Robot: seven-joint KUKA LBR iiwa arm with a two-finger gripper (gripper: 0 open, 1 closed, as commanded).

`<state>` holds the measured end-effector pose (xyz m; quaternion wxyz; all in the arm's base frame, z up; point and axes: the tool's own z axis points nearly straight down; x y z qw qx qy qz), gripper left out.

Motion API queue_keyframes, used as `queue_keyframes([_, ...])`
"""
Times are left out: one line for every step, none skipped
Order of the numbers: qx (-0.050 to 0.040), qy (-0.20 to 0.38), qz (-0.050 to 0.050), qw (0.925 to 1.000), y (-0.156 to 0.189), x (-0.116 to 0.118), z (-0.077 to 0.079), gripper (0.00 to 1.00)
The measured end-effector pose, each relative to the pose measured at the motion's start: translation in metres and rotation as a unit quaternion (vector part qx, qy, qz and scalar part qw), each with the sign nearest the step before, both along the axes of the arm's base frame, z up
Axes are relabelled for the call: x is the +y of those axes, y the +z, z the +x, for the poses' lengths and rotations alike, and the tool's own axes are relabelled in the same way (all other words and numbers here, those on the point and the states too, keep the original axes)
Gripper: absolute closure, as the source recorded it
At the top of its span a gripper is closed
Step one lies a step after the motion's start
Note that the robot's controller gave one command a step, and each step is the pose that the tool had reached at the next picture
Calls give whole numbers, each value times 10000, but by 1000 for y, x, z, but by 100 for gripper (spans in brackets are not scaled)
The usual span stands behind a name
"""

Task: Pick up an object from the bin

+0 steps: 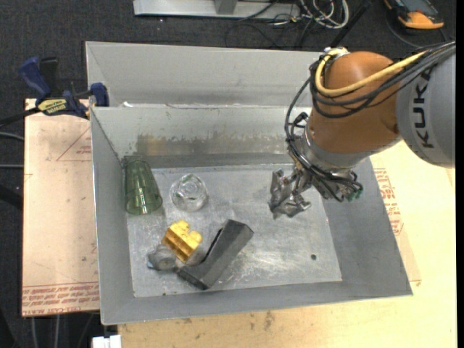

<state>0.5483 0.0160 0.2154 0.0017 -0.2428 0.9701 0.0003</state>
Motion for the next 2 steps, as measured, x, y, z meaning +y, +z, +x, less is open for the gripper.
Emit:
queue_keyframes([-37, 249, -12, 9997, -17, 12, -3, 100])
queue_keyframes([-5, 1118, -1, 9937, -78, 63, -37, 100])
